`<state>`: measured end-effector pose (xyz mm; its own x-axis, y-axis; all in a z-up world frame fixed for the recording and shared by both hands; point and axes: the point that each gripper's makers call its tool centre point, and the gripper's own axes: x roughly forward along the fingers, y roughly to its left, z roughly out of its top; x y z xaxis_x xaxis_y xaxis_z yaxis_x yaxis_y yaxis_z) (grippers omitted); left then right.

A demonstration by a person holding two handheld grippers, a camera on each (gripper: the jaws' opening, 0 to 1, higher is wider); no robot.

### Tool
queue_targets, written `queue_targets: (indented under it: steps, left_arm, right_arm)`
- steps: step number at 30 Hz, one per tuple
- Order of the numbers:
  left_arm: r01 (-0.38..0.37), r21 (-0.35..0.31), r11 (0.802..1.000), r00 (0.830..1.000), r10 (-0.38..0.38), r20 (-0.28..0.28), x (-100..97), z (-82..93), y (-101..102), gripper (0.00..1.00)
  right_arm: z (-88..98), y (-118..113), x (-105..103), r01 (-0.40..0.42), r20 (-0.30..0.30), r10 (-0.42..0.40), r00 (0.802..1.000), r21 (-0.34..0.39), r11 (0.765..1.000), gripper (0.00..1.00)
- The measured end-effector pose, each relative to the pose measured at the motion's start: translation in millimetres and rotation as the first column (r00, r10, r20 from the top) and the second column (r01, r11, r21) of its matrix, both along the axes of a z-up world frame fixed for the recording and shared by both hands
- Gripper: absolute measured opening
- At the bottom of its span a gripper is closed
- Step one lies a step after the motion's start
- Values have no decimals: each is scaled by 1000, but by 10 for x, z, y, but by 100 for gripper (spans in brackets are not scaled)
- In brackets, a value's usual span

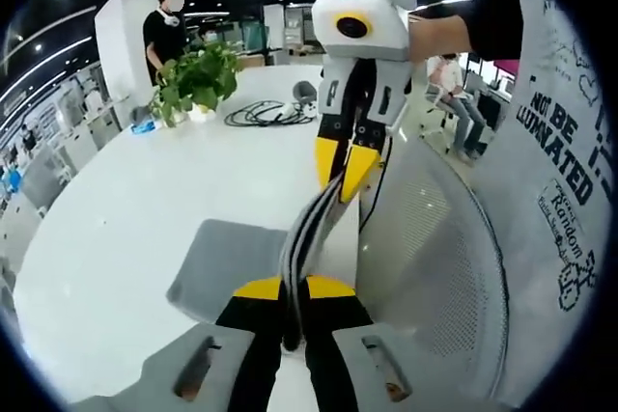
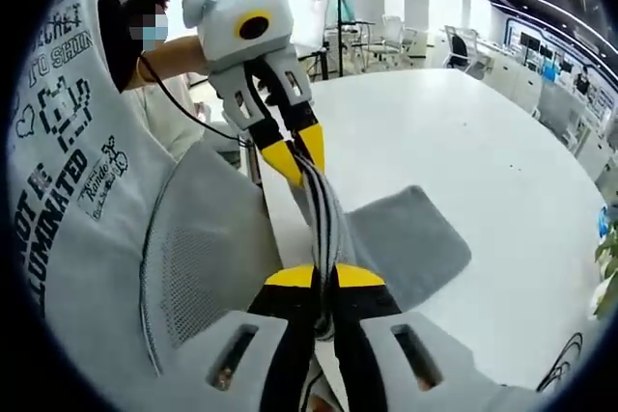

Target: Fold the towel on the table until its edges align and the towel forms a compact rectangular stack.

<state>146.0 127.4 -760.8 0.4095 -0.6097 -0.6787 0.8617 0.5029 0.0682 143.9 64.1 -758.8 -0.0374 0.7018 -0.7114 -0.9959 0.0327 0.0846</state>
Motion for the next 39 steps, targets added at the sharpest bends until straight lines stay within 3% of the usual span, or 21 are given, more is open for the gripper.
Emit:
queue_targets:
  steps: [25, 39]
  left_arm:
    - [-83, -37, 996, 997, 82, -9, 607, 2, 210, 7]
    - [-137, -63, 989, 990, 136, -21, 897, -88, 287, 7]
  right_arm:
    - [53, 207, 651, 70, -40, -69, 997, 31, 997, 3]
    - [-57, 290, 1021, 126, -65, -123, 990, 43, 991, 3]
